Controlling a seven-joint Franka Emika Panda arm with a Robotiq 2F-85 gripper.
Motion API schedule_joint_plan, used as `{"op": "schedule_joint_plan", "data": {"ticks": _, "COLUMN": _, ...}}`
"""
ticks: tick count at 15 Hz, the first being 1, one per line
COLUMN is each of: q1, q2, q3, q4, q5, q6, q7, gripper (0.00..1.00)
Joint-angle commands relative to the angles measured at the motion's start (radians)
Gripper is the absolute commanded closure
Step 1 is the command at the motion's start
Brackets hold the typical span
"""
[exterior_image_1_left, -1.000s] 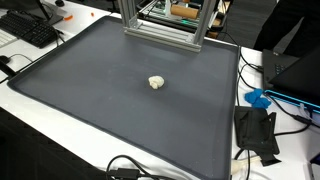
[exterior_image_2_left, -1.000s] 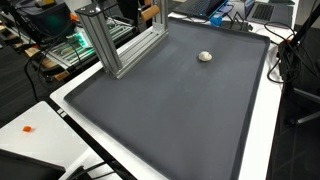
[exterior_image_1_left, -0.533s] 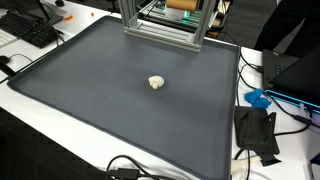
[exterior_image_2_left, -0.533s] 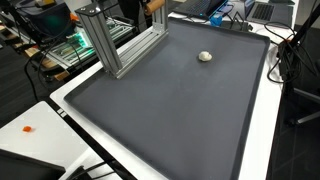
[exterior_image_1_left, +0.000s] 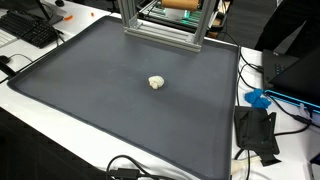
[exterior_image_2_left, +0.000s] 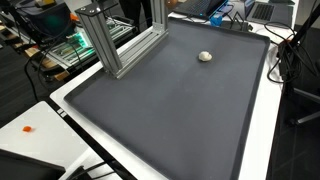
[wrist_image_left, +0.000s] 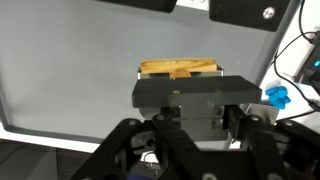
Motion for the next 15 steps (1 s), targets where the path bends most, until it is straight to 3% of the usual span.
{"op": "schedule_joint_plan", "data": {"ticks": 1, "q1": 0.015, "q2": 0.142, "q3": 0.003, "q4": 0.093, "q5": -0.031, "q6": 0.078, "q7": -0.054, "gripper": 0.71}}
{"op": "schedule_joint_plan", "data": {"ticks": 9, "q1": 0.014, "q2": 0.395, "q3": 0.002, "q4": 0.21, "q5": -0.11, "q6": 0.23, "q7": -0.093, "gripper": 0.71}}
{"op": "schedule_joint_plan", "data": {"ticks": 10, "q1": 0.021, "q2": 0.35, "q3": 0.0, "q4": 0.167, "q5": -0.081, "q6": 0.217, "q7": -0.075, "gripper": 0.71}}
{"op": "schedule_joint_plan", "data": {"ticks": 11, "q1": 0.021, "q2": 0.371, "q3": -0.002, "q4": 0.176, "q5": -0.084, "q6": 0.218, "q7": -0.075, "gripper": 0.46}}
{"op": "schedule_joint_plan", "data": {"ticks": 15, "q1": 0.022, "q2": 0.374, "q3": -0.002, "q4": 0.176, "q5": -0.084, "q6": 0.218, "q7": -0.075, "gripper": 0.46}}
